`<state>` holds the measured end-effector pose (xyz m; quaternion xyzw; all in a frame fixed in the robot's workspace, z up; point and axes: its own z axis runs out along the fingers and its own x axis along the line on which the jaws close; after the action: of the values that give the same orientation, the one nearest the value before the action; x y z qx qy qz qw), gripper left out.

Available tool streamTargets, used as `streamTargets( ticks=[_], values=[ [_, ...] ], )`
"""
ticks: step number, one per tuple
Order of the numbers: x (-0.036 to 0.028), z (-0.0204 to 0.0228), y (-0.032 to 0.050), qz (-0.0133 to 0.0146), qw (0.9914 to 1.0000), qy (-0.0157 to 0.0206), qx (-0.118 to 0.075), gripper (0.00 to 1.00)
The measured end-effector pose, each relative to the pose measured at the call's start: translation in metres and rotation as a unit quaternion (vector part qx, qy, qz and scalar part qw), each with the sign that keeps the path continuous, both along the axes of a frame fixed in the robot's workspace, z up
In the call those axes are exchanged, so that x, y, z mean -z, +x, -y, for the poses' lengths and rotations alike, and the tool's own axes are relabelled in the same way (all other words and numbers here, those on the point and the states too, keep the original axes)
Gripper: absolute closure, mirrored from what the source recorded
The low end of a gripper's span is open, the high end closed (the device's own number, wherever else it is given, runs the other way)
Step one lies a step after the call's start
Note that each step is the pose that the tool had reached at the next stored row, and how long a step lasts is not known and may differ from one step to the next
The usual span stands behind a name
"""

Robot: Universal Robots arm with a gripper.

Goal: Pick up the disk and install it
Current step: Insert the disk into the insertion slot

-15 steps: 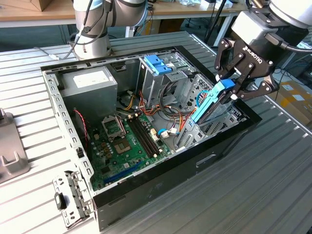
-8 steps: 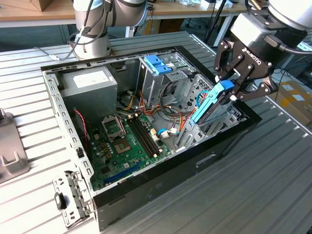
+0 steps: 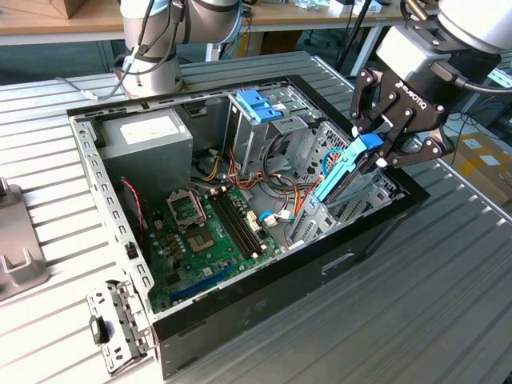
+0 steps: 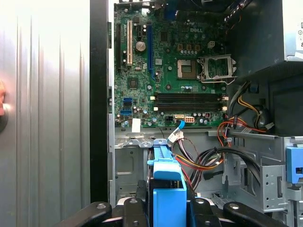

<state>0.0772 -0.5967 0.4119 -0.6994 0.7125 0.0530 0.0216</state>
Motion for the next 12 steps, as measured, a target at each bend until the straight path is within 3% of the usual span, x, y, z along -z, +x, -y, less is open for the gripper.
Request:
streamTargets(
  ticks=[8, 10, 12],
  values=[
    [0.0002, 0.0000, 0.0000, 0.0000, 1.00000, -0.0001, 0.000, 0.63],
    [0.0003, 0.0000, 0.0000, 0.0000, 1.00000, 0.0000, 0.000, 0.55],
    [0.0004, 0.0000, 0.0000, 0.0000, 1.00000, 0.0000, 0.000, 0.55]
  ],
)
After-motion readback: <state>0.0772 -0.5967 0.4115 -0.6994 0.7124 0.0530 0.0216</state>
